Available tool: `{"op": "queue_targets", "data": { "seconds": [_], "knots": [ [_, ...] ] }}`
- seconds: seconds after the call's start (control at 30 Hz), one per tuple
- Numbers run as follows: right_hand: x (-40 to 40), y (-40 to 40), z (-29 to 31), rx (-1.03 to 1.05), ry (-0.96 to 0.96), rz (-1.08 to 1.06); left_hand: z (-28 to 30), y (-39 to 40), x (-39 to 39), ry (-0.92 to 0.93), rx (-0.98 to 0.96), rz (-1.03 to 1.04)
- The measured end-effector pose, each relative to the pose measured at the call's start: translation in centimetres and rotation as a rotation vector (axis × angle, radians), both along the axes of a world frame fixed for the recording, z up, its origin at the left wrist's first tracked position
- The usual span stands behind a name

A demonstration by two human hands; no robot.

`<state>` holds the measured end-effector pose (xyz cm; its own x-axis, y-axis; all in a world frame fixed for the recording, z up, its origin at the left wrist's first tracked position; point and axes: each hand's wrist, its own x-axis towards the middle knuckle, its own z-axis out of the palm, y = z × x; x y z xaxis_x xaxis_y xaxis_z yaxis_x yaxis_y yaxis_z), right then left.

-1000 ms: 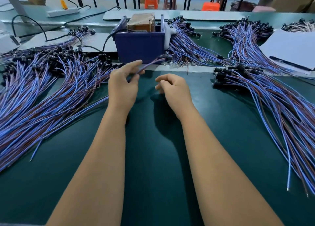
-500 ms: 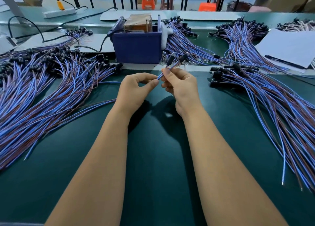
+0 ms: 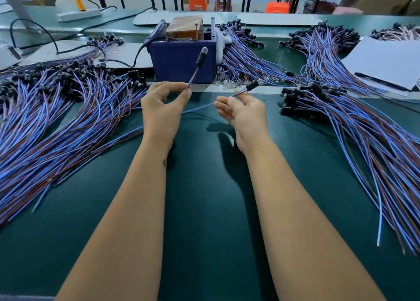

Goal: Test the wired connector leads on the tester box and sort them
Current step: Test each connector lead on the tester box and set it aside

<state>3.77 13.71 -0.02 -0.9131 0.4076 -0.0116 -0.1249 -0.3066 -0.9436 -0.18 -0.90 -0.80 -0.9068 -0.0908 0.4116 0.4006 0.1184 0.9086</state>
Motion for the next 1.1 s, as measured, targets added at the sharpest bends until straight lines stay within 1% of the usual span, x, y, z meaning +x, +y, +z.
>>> {"op": "queue_targets", "data": {
  "seconds": [0.13, 0.2, 0.3, 0.33, 0.43, 0.57, 0.67, 0.8, 0.87, 0.93, 1.1],
  "knots": [
    [-0.4, -0.1, -0.3, 0.011, -0.031, -0.029, 0.1, 0.4, 0.1, -0.014, 0.012, 0.011],
    [-0.5, 0.0, -0.5, 0.057, -0.04, -0.059, 0.3, 0.8, 0.4, -0.013, 0.03, -0.012],
    [-0.7, 0.0, -0.7, 0.072, -0.051, -0.078, 0.6, 1.2, 0.8, -0.009, 0.1, -0.085],
    [-0.7, 0.0, -0.7, 0.063, -0.053, -0.062, 0.6, 1.4, 0.9, -0.026, 0.13, -0.105],
    [-0.5, -0.1, -0.5, 0.125, -0.068, 0.011, 0.7, 1.7, 0.9, -0.109, 0.252, -0.169],
    [-0.2, -0.4, -0.8, 0.217, -0.057, 0.021, 1.0, 1.7, 1.0, -0.157, 0.457, -0.387],
    [-0.1, -0.4, -0.7, 0.224, -0.064, 0.03, 1.3, 1.6, 1.4, -0.2, 0.538, -0.531],
    [0.0, -0.5, -0.3, 0.257, -0.099, 0.049, 2.1, 1.4, 2.1, -0.349, 0.625, -0.693],
    [0.3, -0.6, -0.1, 0.252, -0.085, 0.097, 2.4, 1.3, 2.4, -0.408, 0.595, -0.815],
    [0.6, -0.7, 0.1, 0.227, -0.053, 0.151, 2.4, 1.4, 2.6, -0.454, 0.489, -0.94],
    [0.6, -0.4, 0.6, 0.192, -0.076, 0.15, 1.9, 2.0, 3.3, -0.613, 0.042, -1.112]
  ]
}}
